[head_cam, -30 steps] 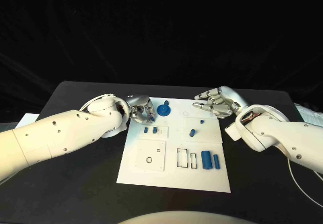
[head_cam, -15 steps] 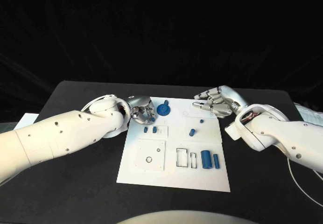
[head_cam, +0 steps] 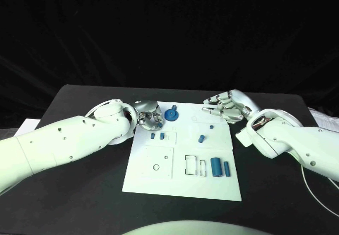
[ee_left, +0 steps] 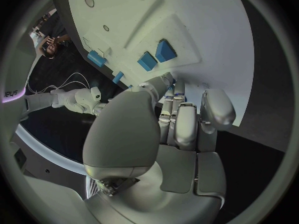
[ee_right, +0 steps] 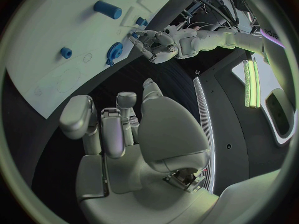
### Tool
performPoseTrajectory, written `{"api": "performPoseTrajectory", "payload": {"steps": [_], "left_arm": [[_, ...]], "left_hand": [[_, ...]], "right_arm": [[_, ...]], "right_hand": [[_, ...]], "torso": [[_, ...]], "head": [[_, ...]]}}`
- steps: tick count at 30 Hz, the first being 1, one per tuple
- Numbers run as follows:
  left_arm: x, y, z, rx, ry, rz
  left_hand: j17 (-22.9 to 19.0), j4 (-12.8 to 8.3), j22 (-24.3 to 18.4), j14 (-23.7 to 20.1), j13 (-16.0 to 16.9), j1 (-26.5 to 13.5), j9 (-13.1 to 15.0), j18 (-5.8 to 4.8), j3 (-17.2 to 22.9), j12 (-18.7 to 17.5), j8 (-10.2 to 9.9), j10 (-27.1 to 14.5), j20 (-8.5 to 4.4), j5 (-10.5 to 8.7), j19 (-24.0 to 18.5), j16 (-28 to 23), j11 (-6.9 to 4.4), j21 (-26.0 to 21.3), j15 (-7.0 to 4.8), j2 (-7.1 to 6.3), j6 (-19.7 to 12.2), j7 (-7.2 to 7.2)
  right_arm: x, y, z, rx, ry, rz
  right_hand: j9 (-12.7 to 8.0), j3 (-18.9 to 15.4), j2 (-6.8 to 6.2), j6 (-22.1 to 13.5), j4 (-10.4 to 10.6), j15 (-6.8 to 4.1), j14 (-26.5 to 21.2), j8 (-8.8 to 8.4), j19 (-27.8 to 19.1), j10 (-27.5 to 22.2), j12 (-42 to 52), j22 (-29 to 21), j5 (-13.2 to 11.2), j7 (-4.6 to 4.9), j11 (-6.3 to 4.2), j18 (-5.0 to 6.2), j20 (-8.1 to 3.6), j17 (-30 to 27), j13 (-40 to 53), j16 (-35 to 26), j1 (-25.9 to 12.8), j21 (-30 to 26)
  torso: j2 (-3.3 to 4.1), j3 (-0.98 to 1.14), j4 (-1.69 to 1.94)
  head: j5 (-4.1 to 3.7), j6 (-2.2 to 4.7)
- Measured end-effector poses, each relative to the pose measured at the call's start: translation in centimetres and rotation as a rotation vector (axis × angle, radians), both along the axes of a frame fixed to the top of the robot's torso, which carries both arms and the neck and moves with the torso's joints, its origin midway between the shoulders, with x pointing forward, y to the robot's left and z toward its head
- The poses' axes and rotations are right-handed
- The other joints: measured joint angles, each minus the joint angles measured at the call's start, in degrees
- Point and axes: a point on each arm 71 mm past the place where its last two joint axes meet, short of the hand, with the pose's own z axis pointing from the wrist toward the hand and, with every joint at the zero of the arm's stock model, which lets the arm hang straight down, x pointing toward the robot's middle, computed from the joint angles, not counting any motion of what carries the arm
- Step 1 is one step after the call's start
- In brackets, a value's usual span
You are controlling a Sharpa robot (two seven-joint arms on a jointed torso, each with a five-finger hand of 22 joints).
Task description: Assemble the parts on the task board
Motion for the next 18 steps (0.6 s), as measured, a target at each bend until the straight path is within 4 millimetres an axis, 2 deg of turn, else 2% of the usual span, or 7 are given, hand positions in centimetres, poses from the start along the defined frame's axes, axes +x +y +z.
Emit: {"api": "performPoseTrajectory", "payload": {"steps": [2,5,9,18], "left_arm": [[0.02,0.08,-0.11,0.004,0.004,0.004],[0.05,0.16,-0.17,0.009,0.007,0.008],[0.07,0.19,-0.15,0.010,0.008,0.010],[0.10,0.48,-0.11,0.012,0.007,0.016]], "left_hand": [[-0.28,0.07,-0.13,0.00,-0.19,-0.47,-0.47,0.00,0.07,-0.87,-0.86,-1.01,0.21,0.00,-0.21,0.00,0.55,-0.38,0.66,-0.47,-1.39,0.40],[-0.64,0.07,-0.53,0.05,-0.24,-0.96,-1.18,-0.01,0.06,-1.79,-2.13,-1.73,0.50,0.00,-0.50,0.00,1.09,-0.91,0.77,-0.96,-3.10,0.74],[-0.81,0.07,-0.71,0.10,-0.20,-1.11,-1.49,-0.01,0.06,-2.24,-2.49,-2.26,0.77,0.00,-0.78,0.00,1.23,-1.26,1.13,-1.11,-3.49,1.12],[-1.29,0.06,-1.05,0.10,-0.34,-1.19,-1.70,0.00,0.06,-2.92,-2.49,-2.87,0.98,0.00,-0.98,0.00,1.42,-1.93,1.13,-1.19,-3.50,1.12]], "right_arm": [[0.00,0.00,0.00,0.000,0.000,0.000],[0.00,-0.02,0.00,0.000,0.000,0.000],[0.01,-0.03,-0.01,0.000,0.000,-0.001],[0.08,-0.23,-0.06,-0.003,0.001,-0.006]], "right_hand": [[0.00,0.00,0.00,0.00,0.00,0.00,0.00,0.00,0.00,0.00,0.00,0.00,0.00,0.00,0.00,0.00,0.00,0.00,0.00,0.00,0.00,0.00],[0.00,0.00,0.00,0.00,0.00,0.00,0.00,0.00,0.00,0.00,0.00,0.00,0.00,0.00,0.00,0.00,0.00,0.00,0.00,0.00,0.00,0.00],[0.00,0.00,0.00,0.00,0.00,0.00,0.00,0.00,0.00,0.00,0.00,0.00,0.00,0.00,0.00,0.00,0.00,0.00,0.00,0.00,0.00,0.00],[0.04,0.00,0.00,0.00,0.00,0.00,0.00,0.00,-0.02,0.00,-0.24,-0.40,0.00,0.00,0.00,0.00,0.02,-0.01,-0.35,-0.33,0.00,-0.33]], "torso": [[-0.01,0.01,0.00],[-0.02,0.02,0.01],[-0.03,0.02,0.03],[-0.04,0.00,0.02]], "head": [[-0.03,0.00],[-0.07,-0.07],[-0.08,-0.08],[-0.12,-0.09]]}}
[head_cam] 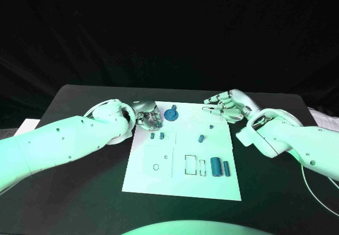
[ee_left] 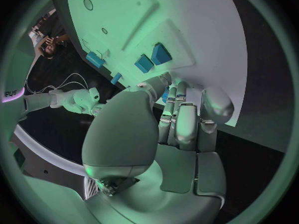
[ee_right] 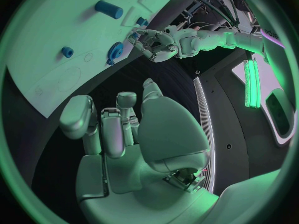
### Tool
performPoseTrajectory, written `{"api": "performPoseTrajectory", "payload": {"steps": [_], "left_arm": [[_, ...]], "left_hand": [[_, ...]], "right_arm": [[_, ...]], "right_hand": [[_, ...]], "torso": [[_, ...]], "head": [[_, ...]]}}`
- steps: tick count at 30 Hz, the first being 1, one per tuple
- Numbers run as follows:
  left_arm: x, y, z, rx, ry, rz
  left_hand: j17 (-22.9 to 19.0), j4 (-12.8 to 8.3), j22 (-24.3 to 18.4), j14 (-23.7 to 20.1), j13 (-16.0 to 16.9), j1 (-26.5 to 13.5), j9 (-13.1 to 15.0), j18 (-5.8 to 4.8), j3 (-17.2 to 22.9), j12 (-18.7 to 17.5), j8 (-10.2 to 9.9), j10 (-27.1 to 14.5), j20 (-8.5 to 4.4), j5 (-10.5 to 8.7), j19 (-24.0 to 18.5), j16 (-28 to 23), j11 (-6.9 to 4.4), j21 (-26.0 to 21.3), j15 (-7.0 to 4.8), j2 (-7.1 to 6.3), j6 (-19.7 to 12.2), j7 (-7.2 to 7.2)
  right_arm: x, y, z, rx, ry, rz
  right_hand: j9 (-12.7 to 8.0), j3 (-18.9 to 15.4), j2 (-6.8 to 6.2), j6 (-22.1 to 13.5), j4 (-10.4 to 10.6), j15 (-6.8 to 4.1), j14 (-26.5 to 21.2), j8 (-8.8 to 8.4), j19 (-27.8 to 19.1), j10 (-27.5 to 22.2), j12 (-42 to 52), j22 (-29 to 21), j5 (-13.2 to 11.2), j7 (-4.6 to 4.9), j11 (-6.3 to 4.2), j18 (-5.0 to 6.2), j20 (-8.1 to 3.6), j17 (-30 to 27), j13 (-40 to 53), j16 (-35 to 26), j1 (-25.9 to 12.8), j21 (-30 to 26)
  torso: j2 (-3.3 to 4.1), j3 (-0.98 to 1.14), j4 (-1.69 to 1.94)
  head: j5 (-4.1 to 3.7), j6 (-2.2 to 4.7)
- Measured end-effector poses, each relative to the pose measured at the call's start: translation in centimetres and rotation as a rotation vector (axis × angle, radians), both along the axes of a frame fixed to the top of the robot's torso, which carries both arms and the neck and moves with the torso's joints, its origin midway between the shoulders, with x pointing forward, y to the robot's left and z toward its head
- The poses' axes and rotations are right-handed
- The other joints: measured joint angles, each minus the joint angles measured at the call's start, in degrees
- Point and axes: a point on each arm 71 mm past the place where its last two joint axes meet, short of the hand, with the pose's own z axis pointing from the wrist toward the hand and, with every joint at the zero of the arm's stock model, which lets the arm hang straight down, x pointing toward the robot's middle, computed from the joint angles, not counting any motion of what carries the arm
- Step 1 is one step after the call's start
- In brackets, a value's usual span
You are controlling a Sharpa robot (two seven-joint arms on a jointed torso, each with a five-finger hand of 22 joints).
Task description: Assemble the parts on the task board
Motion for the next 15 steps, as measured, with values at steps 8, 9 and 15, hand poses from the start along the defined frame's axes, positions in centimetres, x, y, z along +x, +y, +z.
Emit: {"api": "performPoseTrajectory", "payload": {"steps": [8,9,15], "left_arm": [[0.0,1.9,0.1,-0.013,0.007,0.038],[0.1,2.6,0.2,-0.028,0.017,0.055],[0.3,5.5,0.8,-0.215,0.093,0.149]], "left_hand": [[-5.01,-1.45,-3.77,-0.71,-0.04,0.80,-0.21,0.00,1.66,-0.87,0.00,-0.93,0.79,0.00,-2.12,-2.79,0.52,-5.98,0.72,0.31,-0.02,0.33],[-6.03,-1.95,-4.59,-1.23,0.03,1.58,-0.21,0.00,2.46,-0.87,0.27,-1.01,0.74,0.00,-2.67,-3.48,0.60,-7.32,0.60,0.31,0.80,0.30],[-19.30,-4.09,-13.10,-7.29,0.12,2.67,-0.21,2.73,6.63,-0.59,0.66,0.06,0.34,0.00,-9.47,-12.58,0.18,-21.10,0.26,0.23,2.01,0.30]], "right_arm": [[0.3,-1.2,-0.4,-0.046,0.020,-0.022],[0.3,-1.5,-0.5,-0.066,0.022,-0.024],[0.1,-1.9,-0.8,-0.231,0.008,0.007]], "right_hand": [[0.14,3.26,2.13,0.86,-3.72,0.00,0.00,0.55,-1.34,-11.26,-21.39,-3.41,-1.57,-0.16,0.17,0.91,-0.21,-4.68,-16.29,-5.54,7.96,-2.56],[0.19,3.99,2.11,1.27,-4.25,0.00,0.00,0.74,-1.66,-12.15,-24.03,-4.01,-1.96,-0.22,0.31,0.90,-0.21,-5.64,-18.51,-6.35,9.25,-2.91],[0.19,10.16,-0.12,5.59,-5.55,0.00,0.00,1.18,-1.41,-11.79,-38.70,-4.64,-4.44,-0.19,1.00,0.91,0.21,-7.39,-35.00,-7.76,13.99,-3.27]], "torso": [[-0.02,-0.04,0.01],[-0.04,-0.04,0.04],[-0.07,-0.03,0.08]], "head": [[-0.23,0.14],[-0.28,0.14],[-0.78,0.32]]}}
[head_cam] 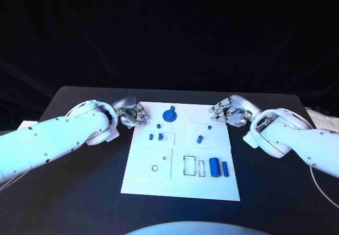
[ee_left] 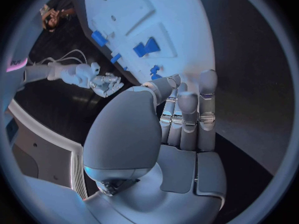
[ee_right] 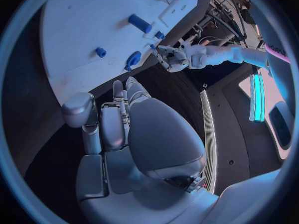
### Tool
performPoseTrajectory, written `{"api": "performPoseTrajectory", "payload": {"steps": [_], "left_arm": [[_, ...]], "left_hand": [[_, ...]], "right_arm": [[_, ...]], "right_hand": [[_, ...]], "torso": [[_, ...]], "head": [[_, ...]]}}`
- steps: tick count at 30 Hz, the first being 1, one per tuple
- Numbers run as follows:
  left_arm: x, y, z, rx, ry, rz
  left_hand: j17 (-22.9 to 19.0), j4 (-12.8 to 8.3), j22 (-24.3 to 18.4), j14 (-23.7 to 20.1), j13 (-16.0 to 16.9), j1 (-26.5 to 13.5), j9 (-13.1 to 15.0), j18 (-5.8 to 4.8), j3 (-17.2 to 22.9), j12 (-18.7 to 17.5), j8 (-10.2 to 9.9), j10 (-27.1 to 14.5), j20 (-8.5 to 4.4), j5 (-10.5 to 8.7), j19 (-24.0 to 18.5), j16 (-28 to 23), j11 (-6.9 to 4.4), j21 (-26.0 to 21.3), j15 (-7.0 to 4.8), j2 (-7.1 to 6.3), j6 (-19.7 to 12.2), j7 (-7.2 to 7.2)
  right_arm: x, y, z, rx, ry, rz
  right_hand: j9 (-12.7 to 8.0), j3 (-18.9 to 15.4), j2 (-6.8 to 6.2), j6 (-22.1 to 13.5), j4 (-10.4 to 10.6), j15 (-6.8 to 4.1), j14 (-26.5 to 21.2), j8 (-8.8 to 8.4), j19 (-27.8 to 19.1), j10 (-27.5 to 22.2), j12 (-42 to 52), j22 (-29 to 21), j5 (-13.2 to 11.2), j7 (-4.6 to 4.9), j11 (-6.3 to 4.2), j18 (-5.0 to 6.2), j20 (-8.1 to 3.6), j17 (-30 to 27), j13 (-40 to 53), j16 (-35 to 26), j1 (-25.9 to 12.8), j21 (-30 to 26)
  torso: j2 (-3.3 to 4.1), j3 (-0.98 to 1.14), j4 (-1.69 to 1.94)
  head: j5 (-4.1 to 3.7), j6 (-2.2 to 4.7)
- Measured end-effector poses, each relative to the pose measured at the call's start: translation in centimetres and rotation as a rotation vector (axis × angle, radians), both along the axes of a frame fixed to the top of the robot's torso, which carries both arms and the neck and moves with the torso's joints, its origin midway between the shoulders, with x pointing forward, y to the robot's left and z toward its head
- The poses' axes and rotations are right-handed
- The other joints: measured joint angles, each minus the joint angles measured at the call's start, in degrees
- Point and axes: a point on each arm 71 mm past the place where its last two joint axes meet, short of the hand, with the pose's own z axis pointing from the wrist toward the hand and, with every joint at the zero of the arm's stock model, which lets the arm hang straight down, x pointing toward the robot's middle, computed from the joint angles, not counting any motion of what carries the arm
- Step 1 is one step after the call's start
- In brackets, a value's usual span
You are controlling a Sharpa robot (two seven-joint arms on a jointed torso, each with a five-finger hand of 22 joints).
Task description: Assemble the parts on the task board
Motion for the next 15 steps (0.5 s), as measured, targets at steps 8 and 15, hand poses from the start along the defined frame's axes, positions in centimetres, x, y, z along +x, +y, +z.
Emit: {"api": "performPoseTrajectory", "payload": {"steps": [8,15], "left_arm": [[-1.1,0.3,0.8,-0.550,0.129,0.108],[-2.0,0.5,1.3,-0.935,0.243,0.223]], "left_hand": [[-8.33,0.37,-2.37,-4.30,1.23,-2.06,-0.02,0.42,-1.38,3.42,0.79,3.17,-0.03,-0.23,-3.55,-6.11,-0.74,-4.57,-0.37,2.06,0.51,-0.50],[-9.61,0.91,-2.97,-4.74,1.50,-3.41,-0.02,0.40,-3.01,4.27,0.88,2.32,0.06,-0.23,-3.63,-6.74,-0.72,-5.52,-0.18,2.63,0.51,-0.50]], "right_arm": [[-0.9,0.9,-0.8,-0.317,-0.070,0.088],[-1.2,1.8,-1.2,-0.485,-0.137,0.126]], "right_hand": [[-0.05,6.64,-3.47,1.98,0.96,0.00,0.00,-0.69,0.32,4.27,-5.51,0.10,-4.01,-0.75,-0.75,0.00,-0.33,-0.49,-10.85,-0.45,-0.98,0.00],[-0.13,8.92,-4.50,2.06,1.38,0.00,0.00,-1.23,0.32,4.28,-6.57,-0.11,-4.32,-0.69,-0.75,0.00,-0.33,-0.94,-13.37,-0.57,-2.00,-0.24]], "torso": [[0.02,-0.01,-0.02],[0.07,-0.07,-0.07]], "head": [[-1.21,0.44],[-1.49,0.60]]}}
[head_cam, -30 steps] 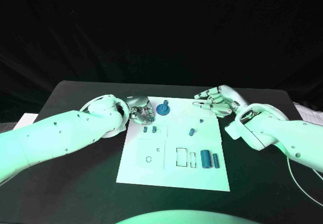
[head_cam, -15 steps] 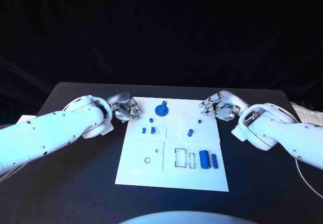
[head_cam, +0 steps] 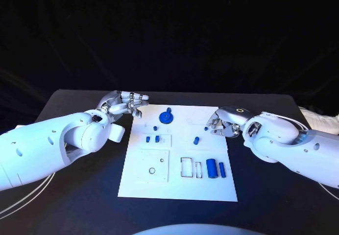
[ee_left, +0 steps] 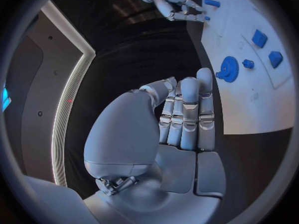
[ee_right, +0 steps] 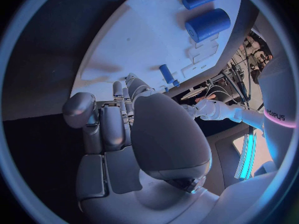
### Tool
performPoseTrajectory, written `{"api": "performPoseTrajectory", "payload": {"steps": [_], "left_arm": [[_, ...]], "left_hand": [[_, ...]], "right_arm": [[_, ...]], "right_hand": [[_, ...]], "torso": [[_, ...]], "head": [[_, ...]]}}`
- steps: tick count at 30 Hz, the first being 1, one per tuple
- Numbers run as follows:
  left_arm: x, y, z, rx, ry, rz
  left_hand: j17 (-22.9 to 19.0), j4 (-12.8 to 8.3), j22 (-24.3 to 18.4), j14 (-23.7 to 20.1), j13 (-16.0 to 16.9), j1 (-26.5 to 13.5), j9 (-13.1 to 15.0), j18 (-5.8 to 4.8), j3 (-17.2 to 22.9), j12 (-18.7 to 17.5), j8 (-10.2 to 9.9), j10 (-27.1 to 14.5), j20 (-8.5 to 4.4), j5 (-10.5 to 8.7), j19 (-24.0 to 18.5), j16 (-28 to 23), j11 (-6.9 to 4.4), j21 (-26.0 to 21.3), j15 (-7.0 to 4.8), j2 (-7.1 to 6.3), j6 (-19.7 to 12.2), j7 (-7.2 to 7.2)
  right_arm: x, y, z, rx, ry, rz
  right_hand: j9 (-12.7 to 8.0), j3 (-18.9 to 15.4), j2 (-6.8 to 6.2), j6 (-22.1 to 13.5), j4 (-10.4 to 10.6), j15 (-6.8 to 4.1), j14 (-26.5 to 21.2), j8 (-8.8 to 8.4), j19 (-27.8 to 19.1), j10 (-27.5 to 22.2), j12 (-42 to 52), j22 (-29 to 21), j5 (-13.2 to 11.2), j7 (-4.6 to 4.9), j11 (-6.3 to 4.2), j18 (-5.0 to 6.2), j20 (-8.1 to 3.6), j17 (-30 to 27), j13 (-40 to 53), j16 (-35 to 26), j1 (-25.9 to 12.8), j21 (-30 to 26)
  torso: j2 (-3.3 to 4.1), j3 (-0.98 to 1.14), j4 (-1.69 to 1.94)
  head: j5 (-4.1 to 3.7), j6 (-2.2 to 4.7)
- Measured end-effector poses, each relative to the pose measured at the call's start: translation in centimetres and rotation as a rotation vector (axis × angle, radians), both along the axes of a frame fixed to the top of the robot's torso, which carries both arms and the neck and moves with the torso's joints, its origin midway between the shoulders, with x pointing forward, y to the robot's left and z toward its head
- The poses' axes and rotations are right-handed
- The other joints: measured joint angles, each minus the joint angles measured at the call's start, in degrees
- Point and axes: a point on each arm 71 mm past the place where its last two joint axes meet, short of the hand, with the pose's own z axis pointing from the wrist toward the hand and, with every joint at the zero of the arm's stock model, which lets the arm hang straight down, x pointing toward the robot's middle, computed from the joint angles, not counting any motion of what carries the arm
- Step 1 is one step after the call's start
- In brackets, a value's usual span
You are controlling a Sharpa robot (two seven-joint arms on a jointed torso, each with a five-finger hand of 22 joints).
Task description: Assemble the parts on the task board
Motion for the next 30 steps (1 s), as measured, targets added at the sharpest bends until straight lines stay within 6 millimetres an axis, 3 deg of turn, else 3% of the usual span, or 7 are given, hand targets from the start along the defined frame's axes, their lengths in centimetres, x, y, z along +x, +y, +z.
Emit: {"api": "performPoseTrajectory", "payload": {"steps": [10,30], "left_arm": [[-0.2,0.9,0.0,-0.185,0.074,0.085],[-0.3,1.0,-0.1,-0.242,0.104,0.105]], "left_hand": [[-1.64,0.63,-0.95,-0.69,0.28,-1.60,-0.06,0.00,-2.36,0.81,0.23,-1.14,0.21,0.00,-0.21,-0.67,0.11,-1.11,0.53,0.23,-0.34,0.31],[-2.07,0.18,-1.72,-1.39,0.48,-1.80,-0.11,-0.01,-3.49,1.82,0.23,-2.16,0.21,0.01,-0.20,-0.90,0.31,-2.23,0.44,0.46,-0.77,0.30]], "right_arm": [[0.0,1.2,-0.1,-0.075,-0.040,0.028],[0.7,2.0,-0.5,-0.105,-0.034,0.024]], "right_hand": [[-0.01,2.19,-0.38,0.04,0.13,0.00,0.00,0.00,0.20,0.21,-0.65,-0.12,-0.35,-0.04,0.20,0.00,-0.20,0.00,-1.97,0.00,-0.38,-0.21],[-0.02,7.17,-0.60,0.82,-0.74,0.00,0.00,0.00,0.41,1.49,-1.08,-0.12,-2.22,-0.25,0.23,0.00,-0.42,0.16,-4.47,0.00,-0.60,-0.21]], "torso": [[0.05,0.03,0.01],[0.06,0.09,-0.03]], "head": [[0.01,0.09],[-0.15,-0.34]]}}
